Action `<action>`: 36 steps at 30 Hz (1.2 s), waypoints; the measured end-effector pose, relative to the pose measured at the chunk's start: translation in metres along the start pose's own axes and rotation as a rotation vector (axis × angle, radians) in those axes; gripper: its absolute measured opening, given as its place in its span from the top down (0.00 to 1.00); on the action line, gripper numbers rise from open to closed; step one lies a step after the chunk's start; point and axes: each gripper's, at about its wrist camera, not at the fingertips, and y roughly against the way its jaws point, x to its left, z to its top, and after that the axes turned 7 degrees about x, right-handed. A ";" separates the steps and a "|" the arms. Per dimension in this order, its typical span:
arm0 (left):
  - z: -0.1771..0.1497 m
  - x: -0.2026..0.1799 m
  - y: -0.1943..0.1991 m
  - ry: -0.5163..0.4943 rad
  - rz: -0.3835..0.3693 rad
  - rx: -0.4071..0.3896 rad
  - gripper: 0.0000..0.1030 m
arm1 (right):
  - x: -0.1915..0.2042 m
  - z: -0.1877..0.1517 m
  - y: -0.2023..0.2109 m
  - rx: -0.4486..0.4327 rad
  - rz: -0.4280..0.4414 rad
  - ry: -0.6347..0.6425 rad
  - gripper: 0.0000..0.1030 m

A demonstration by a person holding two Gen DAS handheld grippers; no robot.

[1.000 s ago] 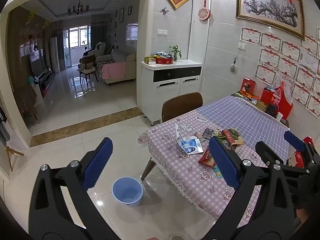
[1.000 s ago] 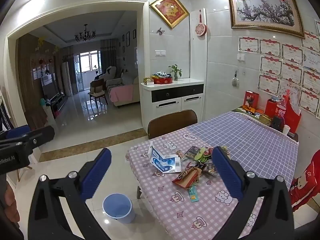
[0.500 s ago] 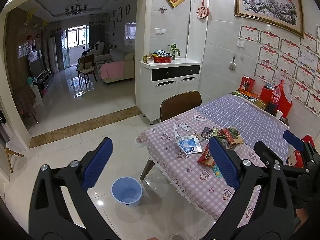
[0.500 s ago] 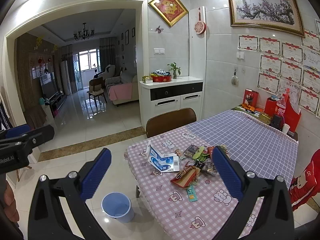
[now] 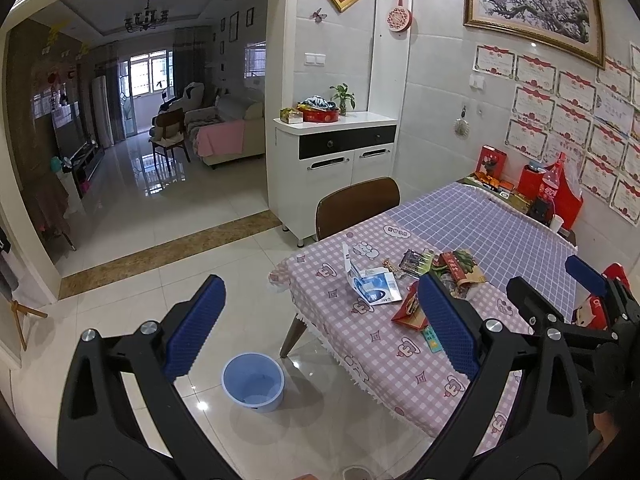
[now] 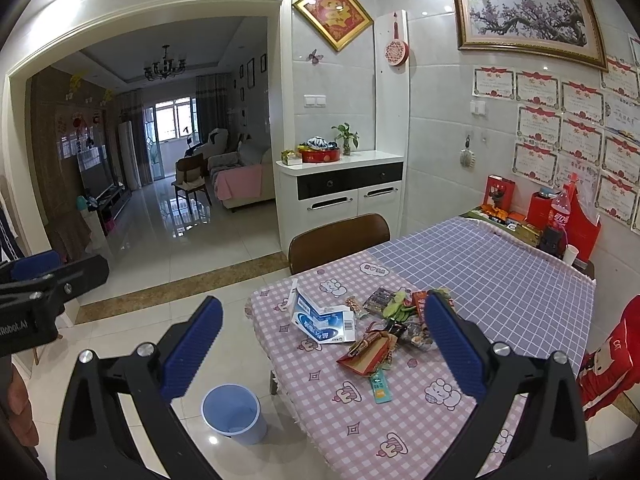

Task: Collect trash
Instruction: 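Approach the table with both tools open toward the pile of trash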

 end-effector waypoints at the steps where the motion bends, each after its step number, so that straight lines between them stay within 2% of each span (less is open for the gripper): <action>1: 0.002 0.001 0.002 -0.001 0.000 0.002 0.08 | 0.000 0.000 -0.001 0.000 -0.001 -0.001 0.04; 18: 0.007 -0.009 -0.001 -0.028 -0.014 0.031 0.08 | -0.013 -0.005 -0.002 0.020 -0.022 -0.032 0.04; 36: 0.009 -0.013 -0.003 -0.039 -0.008 0.043 0.08 | -0.018 -0.006 -0.004 0.039 -0.008 -0.048 0.04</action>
